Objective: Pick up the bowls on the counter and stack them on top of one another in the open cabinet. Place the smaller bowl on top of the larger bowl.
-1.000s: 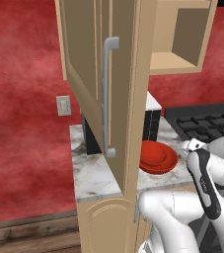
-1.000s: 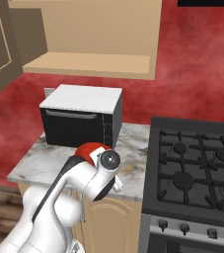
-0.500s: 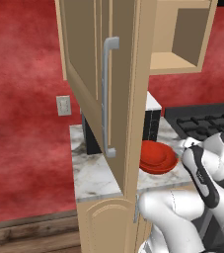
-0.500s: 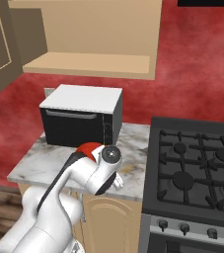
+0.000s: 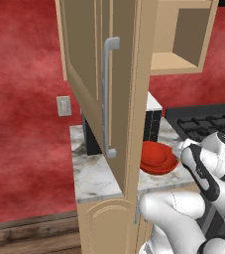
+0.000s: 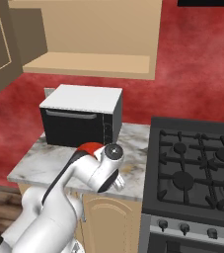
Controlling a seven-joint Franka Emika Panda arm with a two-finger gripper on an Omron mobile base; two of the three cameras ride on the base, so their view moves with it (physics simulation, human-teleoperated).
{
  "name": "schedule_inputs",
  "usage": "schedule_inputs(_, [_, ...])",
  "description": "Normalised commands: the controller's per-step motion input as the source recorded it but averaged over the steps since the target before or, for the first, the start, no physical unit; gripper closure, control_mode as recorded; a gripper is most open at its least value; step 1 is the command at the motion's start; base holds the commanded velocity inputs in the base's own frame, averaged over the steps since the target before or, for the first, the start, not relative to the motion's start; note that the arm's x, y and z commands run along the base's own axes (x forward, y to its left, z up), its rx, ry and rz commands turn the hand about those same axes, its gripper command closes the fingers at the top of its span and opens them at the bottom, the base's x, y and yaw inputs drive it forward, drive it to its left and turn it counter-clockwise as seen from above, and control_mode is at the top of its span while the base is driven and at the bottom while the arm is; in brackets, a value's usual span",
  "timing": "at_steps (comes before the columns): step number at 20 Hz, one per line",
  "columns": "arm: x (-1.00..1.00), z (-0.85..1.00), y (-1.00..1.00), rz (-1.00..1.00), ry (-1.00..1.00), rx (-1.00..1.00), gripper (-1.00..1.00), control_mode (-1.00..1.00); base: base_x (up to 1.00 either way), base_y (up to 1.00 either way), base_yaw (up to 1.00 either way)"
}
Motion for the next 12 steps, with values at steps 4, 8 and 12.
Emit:
schedule_inputs(4, [0.09,-0.20,0.00,0.00,0.02,0.00,-1.00,-1.00,0.00,0.00,0.00])
schedule_inputs(8, [0.17,-0.15,0.00,0.00,0.00,0.00,-1.00,-1.00,0.00,0.00,0.00])
schedule_inputs(12, [0.23,-0.12,0.00,0.00,0.00,0.00,-1.00,-1.00,0.00,0.00,0.00])
